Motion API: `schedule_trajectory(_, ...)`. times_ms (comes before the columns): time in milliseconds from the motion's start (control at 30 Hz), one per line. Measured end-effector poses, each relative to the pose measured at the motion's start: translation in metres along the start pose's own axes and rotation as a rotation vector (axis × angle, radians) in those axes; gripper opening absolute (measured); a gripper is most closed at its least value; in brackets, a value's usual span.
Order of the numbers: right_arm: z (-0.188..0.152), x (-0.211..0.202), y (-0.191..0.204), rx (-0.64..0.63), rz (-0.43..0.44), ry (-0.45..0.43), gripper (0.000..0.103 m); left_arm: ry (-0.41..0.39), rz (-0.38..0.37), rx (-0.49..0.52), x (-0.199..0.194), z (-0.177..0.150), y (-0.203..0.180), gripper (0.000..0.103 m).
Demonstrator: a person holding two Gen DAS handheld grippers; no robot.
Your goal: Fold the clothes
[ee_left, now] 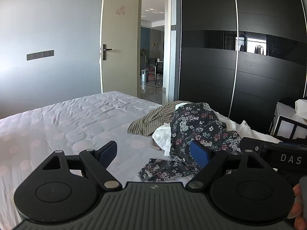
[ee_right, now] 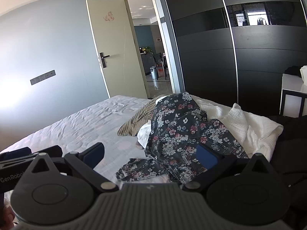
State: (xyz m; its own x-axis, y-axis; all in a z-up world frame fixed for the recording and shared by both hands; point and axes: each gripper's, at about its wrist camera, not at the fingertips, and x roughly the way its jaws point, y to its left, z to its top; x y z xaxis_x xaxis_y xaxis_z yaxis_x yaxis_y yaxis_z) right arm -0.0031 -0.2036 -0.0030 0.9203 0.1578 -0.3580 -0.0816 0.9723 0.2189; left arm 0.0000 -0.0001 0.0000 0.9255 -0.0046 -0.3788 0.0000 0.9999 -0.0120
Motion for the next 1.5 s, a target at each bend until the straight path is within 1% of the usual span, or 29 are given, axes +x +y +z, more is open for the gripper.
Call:
schedule_trajectory(133, 0.001, 0.001, 0.003, -0.002, -0.004, -0.002, 0.103, -0.011, 0.01, 0.034, 0.001, -0.001, -0.005, 0.098)
schedule_trajectory(200, 0.001, 0.0, 0.004, -0.002, -0.007, -0.001, 0.103, 0.01, 0.016, 0.056, 0.002, -0.001, -0.017, 0.098)
schedule_trajectory(300, -0.003, -0.005, -0.007, 0.007, -0.009, -0.005, 0.103, 0.011, -0.002, 0.022, -0.002, 0.0, -0.012, 0.098)
schedule_trajectory(367, -0.004, -0.003, -0.011, 0.011, -0.011, -0.004, 0.103, 0.032, -0.013, 0.022, 0.007, -0.002, -0.013, 0.098)
schedule_trajectory(400, -0.005, 0.0, -0.012, 0.014, -0.014, -0.002, 0.103, 0.032, -0.021, 0.015, 0.007, -0.002, -0.008, 0.098)
schedule_trajectory(533, -0.006, 0.002, -0.015, 0.02, -0.015, 0.0, 0.103, 0.033, -0.023, 0.014, 0.004, -0.002, -0.009, 0.098)
schedule_trajectory(700, -0.004, -0.004, -0.013, 0.014, -0.013, -0.008, 0.103, 0.045, -0.021, 0.014, 0.007, -0.001, -0.011, 0.098)
schedule_trajectory(900, -0.004, -0.003, -0.011, 0.013, -0.027, 0.002, 0.103, 0.049, -0.023, 0.012, 0.007, -0.002, -0.01, 0.098)
schedule_trajectory(1500, 0.0, -0.005, -0.002, 0.0, -0.03, 0.002, 0.103, 0.061, -0.03, 0.018, 0.007, -0.002, -0.011, 0.098)
